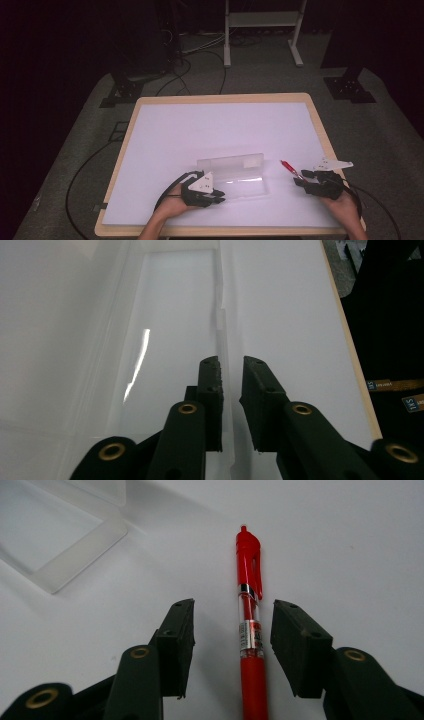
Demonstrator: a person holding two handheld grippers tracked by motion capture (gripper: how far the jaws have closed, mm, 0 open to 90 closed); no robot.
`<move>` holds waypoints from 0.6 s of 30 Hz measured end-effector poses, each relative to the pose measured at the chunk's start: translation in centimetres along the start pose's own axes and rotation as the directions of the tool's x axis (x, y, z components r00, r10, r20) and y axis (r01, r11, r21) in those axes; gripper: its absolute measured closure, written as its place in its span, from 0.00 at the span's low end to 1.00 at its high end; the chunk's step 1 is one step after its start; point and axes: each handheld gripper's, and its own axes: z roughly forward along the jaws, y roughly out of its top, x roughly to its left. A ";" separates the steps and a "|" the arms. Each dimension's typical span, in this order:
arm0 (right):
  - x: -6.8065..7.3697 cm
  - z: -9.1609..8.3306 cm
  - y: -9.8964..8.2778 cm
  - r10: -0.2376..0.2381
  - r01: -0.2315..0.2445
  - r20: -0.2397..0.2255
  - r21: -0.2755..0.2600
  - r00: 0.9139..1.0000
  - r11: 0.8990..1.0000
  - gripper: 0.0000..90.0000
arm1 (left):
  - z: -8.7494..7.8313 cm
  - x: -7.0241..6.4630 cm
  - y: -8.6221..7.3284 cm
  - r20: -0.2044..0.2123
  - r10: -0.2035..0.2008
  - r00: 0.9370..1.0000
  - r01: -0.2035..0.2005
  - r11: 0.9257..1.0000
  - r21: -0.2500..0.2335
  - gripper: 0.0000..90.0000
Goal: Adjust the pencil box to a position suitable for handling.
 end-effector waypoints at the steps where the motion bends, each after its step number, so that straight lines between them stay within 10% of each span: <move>1: 0.0 0.1 0.0 0.004 -0.004 0.002 0.006 1.000 1.000 0.60 | -0.1 0.0 0.0 -0.003 -0.004 1.000 0.004 1.000 -0.004 0.84; 18: -0.1 0.6 0.1 -0.013 0.012 0.010 0.042 1.000 0.999 0.87 | -2.7 0.5 -0.1 -0.040 -0.073 0.997 0.069 0.993 -0.094 0.56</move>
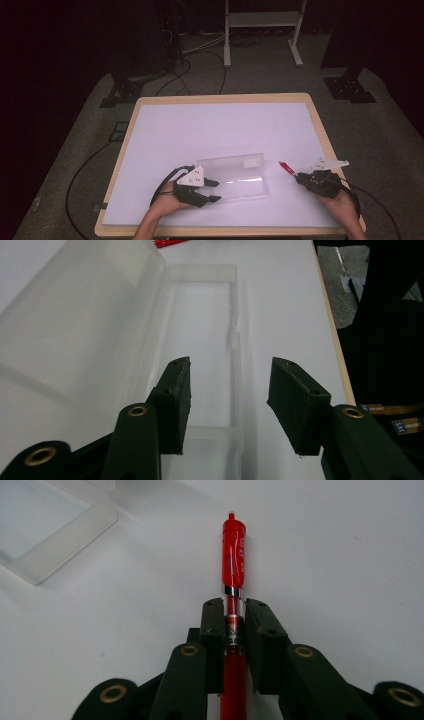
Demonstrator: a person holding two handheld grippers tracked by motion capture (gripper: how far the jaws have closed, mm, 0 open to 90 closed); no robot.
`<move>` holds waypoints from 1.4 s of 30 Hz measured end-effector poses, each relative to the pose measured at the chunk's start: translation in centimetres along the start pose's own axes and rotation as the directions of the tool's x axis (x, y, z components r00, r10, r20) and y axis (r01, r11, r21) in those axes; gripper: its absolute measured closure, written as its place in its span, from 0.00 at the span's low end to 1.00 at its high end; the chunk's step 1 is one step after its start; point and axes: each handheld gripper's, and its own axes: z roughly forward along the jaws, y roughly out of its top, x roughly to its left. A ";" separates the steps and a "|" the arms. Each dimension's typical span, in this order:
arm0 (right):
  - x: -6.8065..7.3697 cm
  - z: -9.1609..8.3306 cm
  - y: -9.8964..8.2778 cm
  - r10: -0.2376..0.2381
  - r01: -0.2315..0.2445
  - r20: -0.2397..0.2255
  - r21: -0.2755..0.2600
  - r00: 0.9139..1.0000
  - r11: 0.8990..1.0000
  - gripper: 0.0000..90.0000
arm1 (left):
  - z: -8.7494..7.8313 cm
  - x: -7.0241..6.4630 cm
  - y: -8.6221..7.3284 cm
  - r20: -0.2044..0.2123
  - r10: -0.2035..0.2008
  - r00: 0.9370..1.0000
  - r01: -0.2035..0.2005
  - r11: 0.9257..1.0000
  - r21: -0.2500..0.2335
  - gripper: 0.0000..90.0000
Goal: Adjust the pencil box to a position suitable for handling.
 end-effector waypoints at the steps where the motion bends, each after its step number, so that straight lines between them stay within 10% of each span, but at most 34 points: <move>1: 0.0 0.0 0.0 0.002 -0.002 -0.002 0.002 1.000 1.000 0.87 | -0.2 0.1 -0.1 -0.006 -0.001 1.000 0.001 1.000 0.000 0.55; 42: 0.3 -1.2 0.9 0.050 -0.054 -0.071 -0.052 0.996 0.997 0.87 | -5.8 1.3 -1.6 -0.110 -0.096 0.989 0.091 0.994 -0.053 0.24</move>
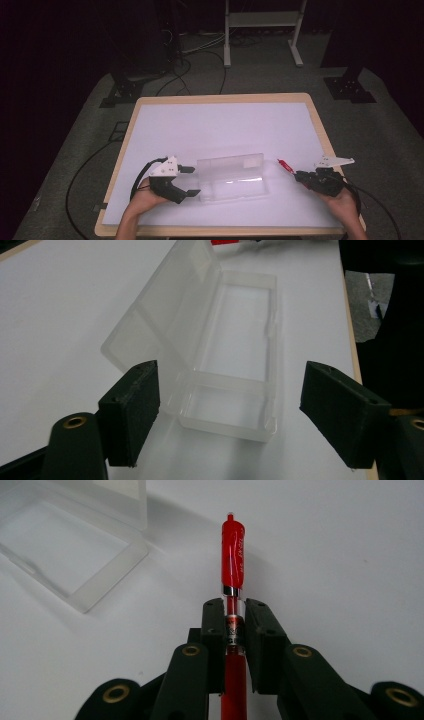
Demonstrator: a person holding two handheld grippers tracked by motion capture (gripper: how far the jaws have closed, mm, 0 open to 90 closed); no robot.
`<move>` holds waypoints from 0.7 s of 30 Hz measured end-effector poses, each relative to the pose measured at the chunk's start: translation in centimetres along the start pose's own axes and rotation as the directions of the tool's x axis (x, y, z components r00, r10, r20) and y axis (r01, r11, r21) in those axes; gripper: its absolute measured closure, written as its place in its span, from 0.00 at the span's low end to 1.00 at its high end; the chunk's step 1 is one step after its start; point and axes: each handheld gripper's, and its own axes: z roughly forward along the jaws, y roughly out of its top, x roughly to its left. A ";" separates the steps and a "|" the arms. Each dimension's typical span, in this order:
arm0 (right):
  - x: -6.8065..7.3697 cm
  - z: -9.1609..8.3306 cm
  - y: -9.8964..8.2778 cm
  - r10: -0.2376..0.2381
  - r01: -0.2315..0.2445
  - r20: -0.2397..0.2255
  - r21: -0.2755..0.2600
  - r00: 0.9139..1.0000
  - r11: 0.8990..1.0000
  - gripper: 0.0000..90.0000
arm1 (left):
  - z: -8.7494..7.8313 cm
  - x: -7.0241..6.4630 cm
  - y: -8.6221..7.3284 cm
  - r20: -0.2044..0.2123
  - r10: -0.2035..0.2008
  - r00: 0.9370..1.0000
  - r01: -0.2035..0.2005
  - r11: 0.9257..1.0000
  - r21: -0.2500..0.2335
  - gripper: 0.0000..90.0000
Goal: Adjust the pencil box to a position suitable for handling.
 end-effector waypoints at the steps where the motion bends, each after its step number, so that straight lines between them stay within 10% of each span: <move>1: 0.1 -0.1 0.0 0.000 0.000 -0.003 0.000 1.000 1.000 0.87 | -0.2 0.1 0.0 -0.002 -0.003 1.000 0.003 1.000 0.002 0.24; 21: 1.7 -1.3 1.3 -0.055 0.054 -0.016 -0.063 0.998 0.997 0.87 | -3.0 1.5 -1.1 -0.117 -0.081 0.990 0.078 0.997 -0.029 0.14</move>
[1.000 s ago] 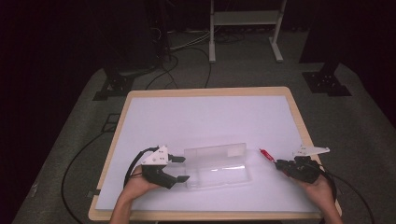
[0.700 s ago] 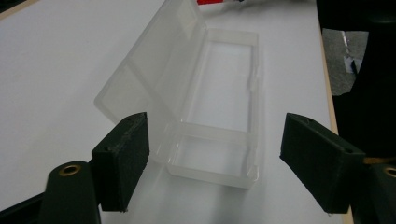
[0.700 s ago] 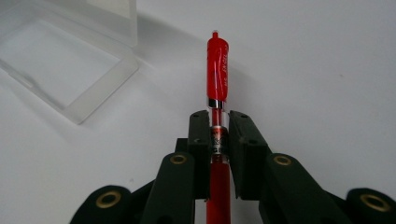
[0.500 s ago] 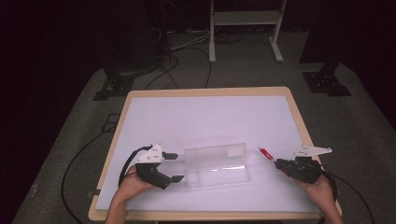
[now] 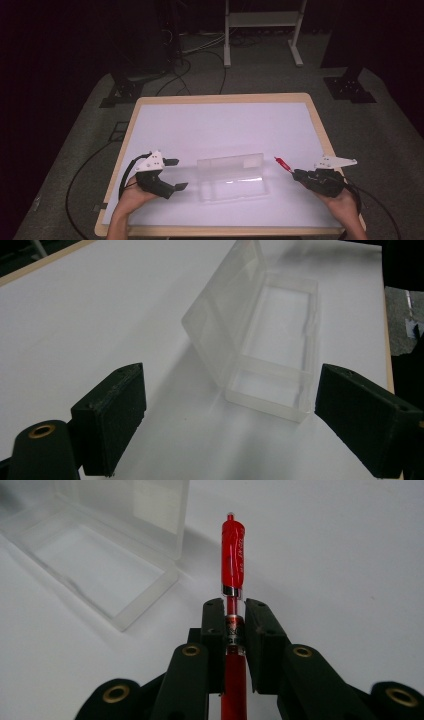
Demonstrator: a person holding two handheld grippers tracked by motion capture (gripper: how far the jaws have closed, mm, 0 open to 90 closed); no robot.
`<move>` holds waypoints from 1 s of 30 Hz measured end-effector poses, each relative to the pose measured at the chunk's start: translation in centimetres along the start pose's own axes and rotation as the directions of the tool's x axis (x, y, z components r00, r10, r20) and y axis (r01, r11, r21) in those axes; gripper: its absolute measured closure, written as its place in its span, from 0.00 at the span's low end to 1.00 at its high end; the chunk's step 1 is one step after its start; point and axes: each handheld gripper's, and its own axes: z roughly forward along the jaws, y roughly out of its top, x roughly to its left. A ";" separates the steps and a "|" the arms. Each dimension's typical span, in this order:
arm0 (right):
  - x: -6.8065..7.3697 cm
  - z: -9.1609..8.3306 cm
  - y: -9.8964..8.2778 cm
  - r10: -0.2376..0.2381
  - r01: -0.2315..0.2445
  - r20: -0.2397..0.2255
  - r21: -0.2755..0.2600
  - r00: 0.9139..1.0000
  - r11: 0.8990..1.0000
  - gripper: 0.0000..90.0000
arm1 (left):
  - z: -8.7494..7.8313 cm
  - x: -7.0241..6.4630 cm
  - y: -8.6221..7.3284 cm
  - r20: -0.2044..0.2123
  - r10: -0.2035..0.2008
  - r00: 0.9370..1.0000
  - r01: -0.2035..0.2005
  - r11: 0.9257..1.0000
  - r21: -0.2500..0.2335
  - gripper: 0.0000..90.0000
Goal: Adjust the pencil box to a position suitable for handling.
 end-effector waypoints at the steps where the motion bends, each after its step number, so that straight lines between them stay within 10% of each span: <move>1: 0.1 0.0 0.1 -0.002 0.002 -0.006 -0.001 1.000 1.000 0.87 | -0.1 0.1 -0.1 -0.004 -0.002 1.000 0.002 1.000 -0.001 0.14; 30: 2.3 -2.1 3.6 -0.071 0.067 -0.057 -0.078 0.996 0.995 0.88 | -1.5 1.5 -1.2 -0.058 -0.041 0.997 0.041 0.999 -0.010 0.11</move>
